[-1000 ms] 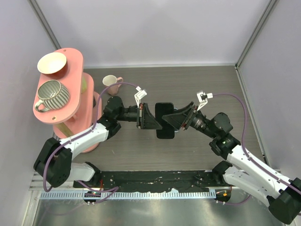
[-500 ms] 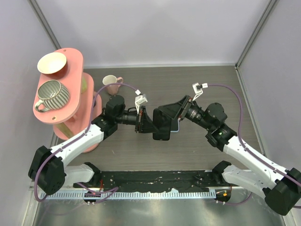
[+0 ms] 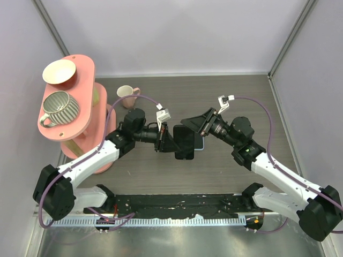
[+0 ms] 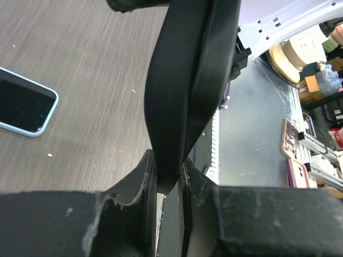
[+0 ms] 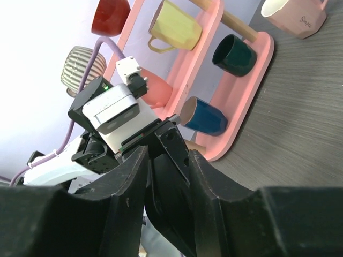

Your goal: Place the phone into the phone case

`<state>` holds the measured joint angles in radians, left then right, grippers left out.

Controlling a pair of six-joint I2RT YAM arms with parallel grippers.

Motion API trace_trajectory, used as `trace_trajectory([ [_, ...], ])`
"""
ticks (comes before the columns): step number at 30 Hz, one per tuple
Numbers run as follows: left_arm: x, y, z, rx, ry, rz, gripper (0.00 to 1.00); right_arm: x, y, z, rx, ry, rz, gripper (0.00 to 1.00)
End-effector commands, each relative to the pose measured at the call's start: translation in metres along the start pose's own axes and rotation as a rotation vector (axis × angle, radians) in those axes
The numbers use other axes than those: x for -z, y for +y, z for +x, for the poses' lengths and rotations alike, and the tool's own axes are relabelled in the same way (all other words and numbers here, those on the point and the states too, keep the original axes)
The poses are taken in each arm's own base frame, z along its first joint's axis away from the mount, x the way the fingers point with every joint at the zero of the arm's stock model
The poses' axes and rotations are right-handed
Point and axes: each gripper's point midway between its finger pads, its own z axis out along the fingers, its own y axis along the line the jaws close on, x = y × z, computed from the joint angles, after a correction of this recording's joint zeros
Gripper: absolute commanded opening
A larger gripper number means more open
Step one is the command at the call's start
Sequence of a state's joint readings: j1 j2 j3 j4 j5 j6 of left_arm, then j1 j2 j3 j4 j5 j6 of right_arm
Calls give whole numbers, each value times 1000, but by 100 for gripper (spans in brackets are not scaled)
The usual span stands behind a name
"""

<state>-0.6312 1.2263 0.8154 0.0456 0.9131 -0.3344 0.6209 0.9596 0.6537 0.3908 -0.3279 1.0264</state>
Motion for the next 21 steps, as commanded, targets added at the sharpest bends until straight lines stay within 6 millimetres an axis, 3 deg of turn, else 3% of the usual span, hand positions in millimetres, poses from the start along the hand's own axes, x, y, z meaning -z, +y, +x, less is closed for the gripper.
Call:
trace_trajectory([
  [1, -4, 22, -12, 53, -24, -109, 0, 4, 46, 7, -20, 53, -193, 29],
  [2, -5, 24, -11, 61, -20, -110, 0, 4, 45, 8, -20, 57, -193, 19],
  [6, -7, 25, -12, 79, -14, -108, 0, 3, 42, 11, -20, 69, -193, 8],
  [15, -9, 23, -13, 100, -12, -92, 0, 2, 36, 11, -12, 57, -170, 6],
  [18, -9, 17, -14, 113, -13, -48, 0, 3, 38, 11, 22, 66, -176, 15],
  [21, -9, 13, -13, 129, -16, -17, 0, 8, 40, 12, 84, 88, -183, 42],
])
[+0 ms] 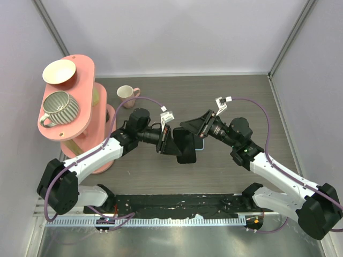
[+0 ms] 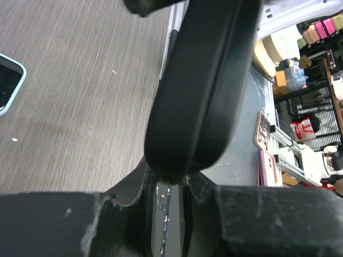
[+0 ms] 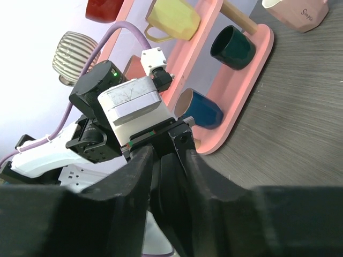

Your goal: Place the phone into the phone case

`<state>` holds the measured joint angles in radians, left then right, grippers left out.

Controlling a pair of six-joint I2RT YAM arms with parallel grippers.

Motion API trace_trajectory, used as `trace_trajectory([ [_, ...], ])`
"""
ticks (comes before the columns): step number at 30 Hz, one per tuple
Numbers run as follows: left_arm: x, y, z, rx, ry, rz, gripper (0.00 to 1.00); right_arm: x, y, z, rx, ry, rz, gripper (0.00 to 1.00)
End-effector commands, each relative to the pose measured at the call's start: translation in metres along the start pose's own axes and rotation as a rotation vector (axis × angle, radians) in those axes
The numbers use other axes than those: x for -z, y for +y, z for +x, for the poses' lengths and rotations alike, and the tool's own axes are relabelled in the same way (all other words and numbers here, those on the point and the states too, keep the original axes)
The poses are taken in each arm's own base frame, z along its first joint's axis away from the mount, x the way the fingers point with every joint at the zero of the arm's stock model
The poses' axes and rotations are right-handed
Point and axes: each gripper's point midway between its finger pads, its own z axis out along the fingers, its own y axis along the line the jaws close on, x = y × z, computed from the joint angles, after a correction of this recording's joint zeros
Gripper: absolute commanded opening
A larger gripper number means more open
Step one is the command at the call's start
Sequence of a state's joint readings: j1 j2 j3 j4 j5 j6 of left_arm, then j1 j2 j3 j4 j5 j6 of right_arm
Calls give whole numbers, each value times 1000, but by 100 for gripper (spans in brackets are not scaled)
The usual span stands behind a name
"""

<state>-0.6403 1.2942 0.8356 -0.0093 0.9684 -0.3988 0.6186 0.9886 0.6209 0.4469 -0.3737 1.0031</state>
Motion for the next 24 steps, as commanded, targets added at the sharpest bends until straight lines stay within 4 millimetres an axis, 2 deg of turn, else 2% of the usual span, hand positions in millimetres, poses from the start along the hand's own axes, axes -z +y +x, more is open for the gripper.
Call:
trace_trajectory([
  [1, 1, 4, -34, -28, -103, -27, 0, 12, 54, 6, 89, 78, -190, 54],
  [4, 2, -2, -36, -25, -117, 3, 0, 20, 51, 16, 145, 125, -190, 64],
  [7, 4, -6, -38, -33, -129, 15, 0, 26, 43, 25, 170, 160, -170, 64],
  [12, 3, -5, -36, -21, -124, 16, 0, 35, 32, 36, 190, 182, -155, 55],
  [17, 4, -5, -38, -19, -130, 13, 0, 41, 16, 44, 200, 198, -101, 37],
  [24, 5, -8, -42, -23, -151, 6, 0, 45, 12, 54, 190, 228, -117, 38],
])
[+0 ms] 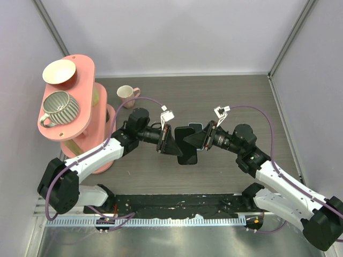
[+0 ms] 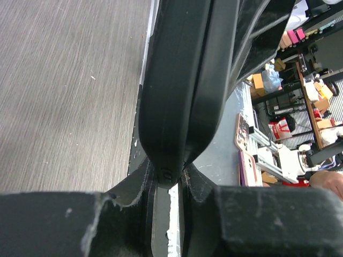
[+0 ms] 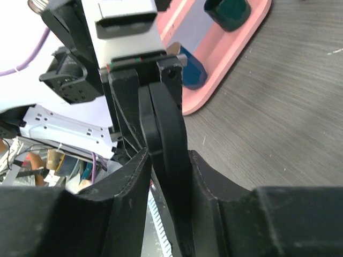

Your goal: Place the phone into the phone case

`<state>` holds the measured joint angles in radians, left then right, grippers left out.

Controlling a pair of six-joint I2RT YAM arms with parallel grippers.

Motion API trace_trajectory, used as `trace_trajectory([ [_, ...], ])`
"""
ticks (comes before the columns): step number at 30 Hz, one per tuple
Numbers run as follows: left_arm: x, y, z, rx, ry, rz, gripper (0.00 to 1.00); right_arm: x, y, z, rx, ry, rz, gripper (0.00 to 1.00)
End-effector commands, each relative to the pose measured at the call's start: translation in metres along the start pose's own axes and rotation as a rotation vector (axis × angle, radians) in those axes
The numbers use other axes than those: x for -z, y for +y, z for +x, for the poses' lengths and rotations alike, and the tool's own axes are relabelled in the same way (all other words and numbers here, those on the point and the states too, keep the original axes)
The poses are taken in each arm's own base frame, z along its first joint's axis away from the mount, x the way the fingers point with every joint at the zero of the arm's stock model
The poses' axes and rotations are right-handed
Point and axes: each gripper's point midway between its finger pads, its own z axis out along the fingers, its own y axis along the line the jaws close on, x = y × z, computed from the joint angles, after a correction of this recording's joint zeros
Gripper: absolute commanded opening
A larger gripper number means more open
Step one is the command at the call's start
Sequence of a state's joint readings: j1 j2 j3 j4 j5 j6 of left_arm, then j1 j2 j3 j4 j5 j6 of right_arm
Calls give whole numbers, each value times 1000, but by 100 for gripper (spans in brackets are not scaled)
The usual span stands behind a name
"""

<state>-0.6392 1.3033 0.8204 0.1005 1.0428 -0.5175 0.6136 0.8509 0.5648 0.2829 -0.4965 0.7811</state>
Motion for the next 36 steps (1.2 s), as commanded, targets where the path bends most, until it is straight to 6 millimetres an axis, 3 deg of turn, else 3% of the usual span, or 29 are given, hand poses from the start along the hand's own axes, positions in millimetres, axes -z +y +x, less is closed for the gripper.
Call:
trace_trajectory([
  [1, 6, 5, -38, -75, -141, -76, 0, 10, 23, 18, 15, 80, -110, 35],
  [7, 9, 7, -46, -52, -164, -101, 3, 13, 21, 18, 59, 90, -83, 3],
  [8, 11, 9, -48, -42, -168, -108, 39, 13, 23, 16, 72, 90, -89, 1],
  [13, 17, -2, -54, -36, -202, -69, 57, 20, 36, 19, 79, 91, -150, 1],
  [17, 19, -18, -59, -50, -229, 8, 59, 27, 48, 21, 66, 81, -222, 1],
  [21, 16, -22, -60, -40, -230, 64, 59, 31, 57, 21, 43, 57, -279, 1],
  [27, 14, -30, -60, 5, -226, 153, 53, 26, 55, 23, 17, 59, -292, 1],
  [30, 13, -31, -59, 28, -214, 178, 42, 26, 54, 22, 21, 52, -291, 2],
  [31, 12, -30, -58, 35, -204, 182, 31, 26, 54, 21, 20, 48, -291, 2],
  [36, 10, -26, -56, 50, -188, 176, 4, 26, 49, 21, 39, 47, -262, 11],
])
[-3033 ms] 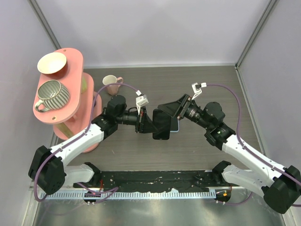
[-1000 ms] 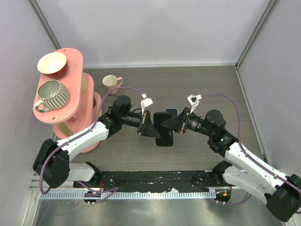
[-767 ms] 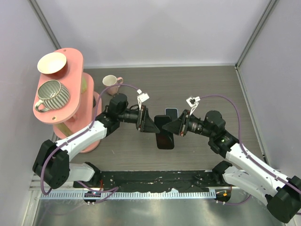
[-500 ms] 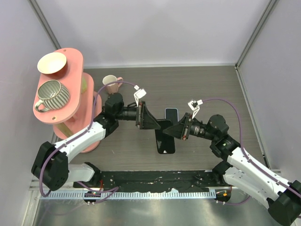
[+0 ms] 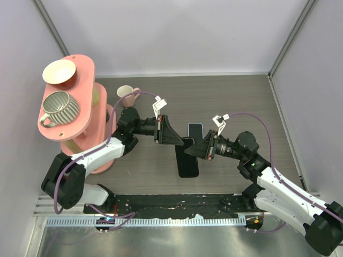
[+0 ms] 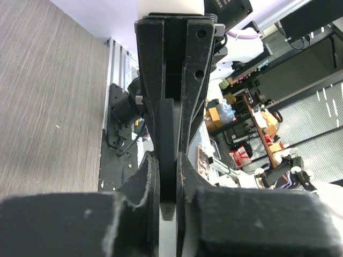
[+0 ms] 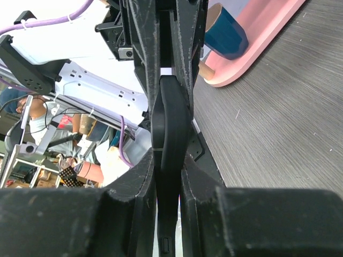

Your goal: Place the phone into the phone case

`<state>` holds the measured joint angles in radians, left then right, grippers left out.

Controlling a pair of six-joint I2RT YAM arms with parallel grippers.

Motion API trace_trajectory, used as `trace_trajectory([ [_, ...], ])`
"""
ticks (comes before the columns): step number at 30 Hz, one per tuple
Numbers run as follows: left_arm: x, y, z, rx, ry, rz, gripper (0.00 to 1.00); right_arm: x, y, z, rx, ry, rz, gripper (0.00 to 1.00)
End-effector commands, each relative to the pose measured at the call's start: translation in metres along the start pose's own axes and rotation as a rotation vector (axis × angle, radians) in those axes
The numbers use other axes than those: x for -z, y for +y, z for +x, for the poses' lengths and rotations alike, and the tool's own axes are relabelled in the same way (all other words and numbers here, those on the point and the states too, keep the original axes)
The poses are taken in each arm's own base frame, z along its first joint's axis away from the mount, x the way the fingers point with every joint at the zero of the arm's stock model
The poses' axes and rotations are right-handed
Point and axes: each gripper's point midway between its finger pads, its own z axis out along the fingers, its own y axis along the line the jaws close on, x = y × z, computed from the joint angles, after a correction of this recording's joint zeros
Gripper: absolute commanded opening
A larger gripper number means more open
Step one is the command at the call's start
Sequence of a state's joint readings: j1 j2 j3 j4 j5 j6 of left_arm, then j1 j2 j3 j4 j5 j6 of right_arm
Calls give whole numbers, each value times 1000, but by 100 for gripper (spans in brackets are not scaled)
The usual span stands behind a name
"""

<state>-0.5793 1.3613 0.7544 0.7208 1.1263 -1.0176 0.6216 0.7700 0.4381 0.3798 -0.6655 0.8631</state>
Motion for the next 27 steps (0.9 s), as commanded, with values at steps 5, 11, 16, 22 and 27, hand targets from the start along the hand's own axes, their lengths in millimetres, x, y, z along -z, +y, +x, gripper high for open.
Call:
trace_trajectory([
  [5, -1, 14, -4, 20, 4, -50, 0, 2, 30, -20, 114, -57, -73, 31],
  [11, 1, 19, -9, -23, 19, -130, 18, 1, 20, -20, 130, -60, -31, 2],
  [16, 5, 10, -12, -69, -4, -138, 51, 5, 34, -24, 134, -88, -86, 1],
  [22, 7, 12, -4, -53, -9, -114, 56, 10, 45, -30, 153, -125, -107, 1],
  [27, 3, 7, -9, 10, -36, -62, 45, 8, 40, -32, 138, -135, -92, 2],
])
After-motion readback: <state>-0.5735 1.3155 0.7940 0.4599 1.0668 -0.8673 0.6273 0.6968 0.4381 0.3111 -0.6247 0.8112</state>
